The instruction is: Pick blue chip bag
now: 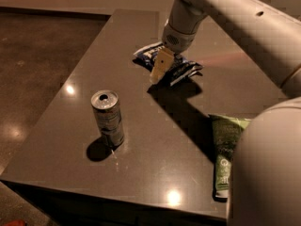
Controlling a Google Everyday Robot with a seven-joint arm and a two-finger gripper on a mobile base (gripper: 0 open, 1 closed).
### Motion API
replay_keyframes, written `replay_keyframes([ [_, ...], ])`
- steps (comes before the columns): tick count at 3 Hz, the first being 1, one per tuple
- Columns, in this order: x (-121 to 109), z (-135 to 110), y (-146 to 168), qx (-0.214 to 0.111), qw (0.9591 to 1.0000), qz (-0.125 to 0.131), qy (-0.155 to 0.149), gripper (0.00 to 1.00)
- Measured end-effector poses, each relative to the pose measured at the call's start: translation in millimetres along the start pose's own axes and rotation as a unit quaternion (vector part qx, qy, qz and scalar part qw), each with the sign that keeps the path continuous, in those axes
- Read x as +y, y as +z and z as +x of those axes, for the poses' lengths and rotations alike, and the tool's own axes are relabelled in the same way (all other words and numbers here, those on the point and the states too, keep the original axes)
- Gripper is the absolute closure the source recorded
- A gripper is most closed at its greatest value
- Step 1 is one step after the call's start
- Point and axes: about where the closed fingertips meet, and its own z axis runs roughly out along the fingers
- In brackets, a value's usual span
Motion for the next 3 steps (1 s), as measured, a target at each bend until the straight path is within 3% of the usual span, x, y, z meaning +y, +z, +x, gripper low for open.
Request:
replay_keyframes([
  [1, -9.4, -0.8, 13.7, 0.013, 0.9999, 0.008, 0.0, 0.0],
  [2, -18.4, 3.9, 21.4, 0.026, 0.9996, 0.015, 0.0, 0.17],
  [3, -21.3, 5.2, 13.9, 0.023, 0.9996, 0.012, -0.011, 0.48],
])
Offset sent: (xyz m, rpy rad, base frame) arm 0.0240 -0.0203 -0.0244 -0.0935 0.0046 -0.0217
